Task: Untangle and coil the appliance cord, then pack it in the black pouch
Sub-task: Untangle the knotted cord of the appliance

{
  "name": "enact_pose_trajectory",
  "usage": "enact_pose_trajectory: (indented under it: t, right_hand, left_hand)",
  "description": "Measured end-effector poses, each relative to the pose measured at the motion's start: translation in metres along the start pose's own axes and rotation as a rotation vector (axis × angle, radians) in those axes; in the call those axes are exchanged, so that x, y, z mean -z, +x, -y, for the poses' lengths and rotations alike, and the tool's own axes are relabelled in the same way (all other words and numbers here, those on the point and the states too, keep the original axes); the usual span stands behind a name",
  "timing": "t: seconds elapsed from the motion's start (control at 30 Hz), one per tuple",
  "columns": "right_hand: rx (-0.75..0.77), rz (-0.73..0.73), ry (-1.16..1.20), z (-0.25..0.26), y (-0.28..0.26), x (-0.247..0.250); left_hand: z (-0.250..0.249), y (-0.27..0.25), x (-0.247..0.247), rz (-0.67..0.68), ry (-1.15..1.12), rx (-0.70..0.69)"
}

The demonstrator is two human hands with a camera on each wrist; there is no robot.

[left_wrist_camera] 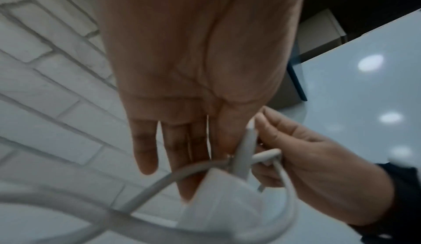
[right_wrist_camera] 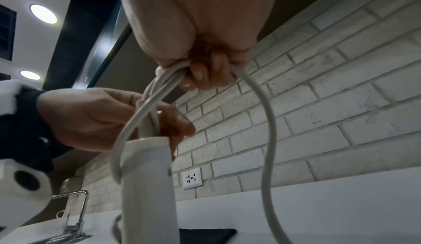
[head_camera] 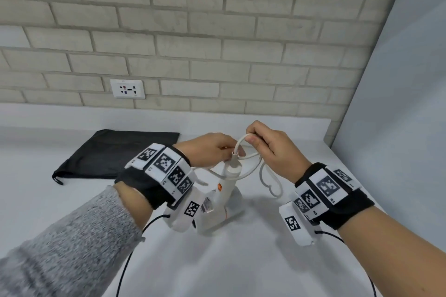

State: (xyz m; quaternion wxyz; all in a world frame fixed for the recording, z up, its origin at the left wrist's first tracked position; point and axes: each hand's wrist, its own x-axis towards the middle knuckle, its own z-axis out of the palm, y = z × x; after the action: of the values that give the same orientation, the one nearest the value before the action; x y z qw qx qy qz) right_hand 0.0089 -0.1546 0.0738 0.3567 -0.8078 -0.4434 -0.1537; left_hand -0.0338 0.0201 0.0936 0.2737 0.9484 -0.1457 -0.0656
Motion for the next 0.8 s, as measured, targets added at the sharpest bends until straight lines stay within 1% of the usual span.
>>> enact_pose_trajectory:
  t: [0.07, 0.13, 0.2, 0.23, 0.3, 0.37, 0.43, 0.5, 0.53, 0.6, 0.63, 0.67, 0.7, 0.73, 0.77, 0.8]
  right_hand:
    - [-0.014, -0.005, 0.021, -0.003, -0.003, 0.0]
    - [-0.03, -0.021, 0.041, -0.007, -0.006, 0.0]
    - [-0.04, -0.026, 0.045, -0.009, -0.006, -0.001]
    - [-0.043, -0.022, 0.046, -0.009, -0.006, -0.001]
    - [-0.057, 0.0, 0.06, -0.01, -0.006, -0.002]
    - [-0.118, 0.015, 0.154, -0.013, -0.008, 0.0]
    - [-0.204, 0.006, 0.287, -0.017, -0.012, 0.003]
    - [-0.278, 0.006, 0.371, -0.024, -0.019, 0.007]
    - [-0.325, 0.018, 0.418, -0.028, -0.023, 0.009]
    - [-0.427, 0.054, 0.531, -0.034, -0.03, 0.014]
    - [-0.46, 0.074, 0.564, -0.035, -0.032, 0.016]
    - [-0.476, 0.092, 0.571, -0.035, -0.033, 0.019]
    - [-0.479, 0.106, 0.567, -0.033, -0.032, 0.021]
    - [-0.476, 0.115, 0.561, -0.03, -0.03, 0.022]
    - [-0.468, 0.116, 0.554, -0.027, -0.026, 0.022]
    - [-0.454, 0.109, 0.544, -0.024, -0.022, 0.021]
  left_hand:
    - [0.002, 0.007, -0.003, 0.016, -0.102, -0.031]
    - [0.004, 0.012, -0.007, 0.03, -0.267, -0.056]
    - [0.003, 0.018, -0.014, 0.052, -0.488, -0.031]
    - [0.003, 0.02, -0.016, 0.048, -0.551, -0.014]
    - [0.003, 0.023, -0.014, 0.0, -0.623, 0.019]
    - [0.011, 0.023, -0.005, -0.099, -0.781, 0.067]
    - [0.027, 0.017, 0.011, -0.203, -1.056, 0.153]
    - [0.053, 0.006, 0.031, -0.343, -1.365, 0.226]
    - [0.069, -0.001, 0.041, -0.439, -1.552, 0.247]
    - [0.098, -0.017, 0.058, -0.698, -1.932, 0.268]
    - [0.109, -0.024, 0.063, -0.83, -2.006, 0.27]
    - [0.116, -0.03, 0.064, -0.929, -1.992, 0.278]
    - [0.117, -0.033, 0.063, -0.986, -1.908, 0.286]
    - [0.113, -0.034, 0.06, -1.016, -1.768, 0.33]
    - [0.108, -0.031, 0.056, -1.028, -1.569, 0.384]
    - [0.1, -0.028, 0.051, -1.009, -1.289, 0.444]
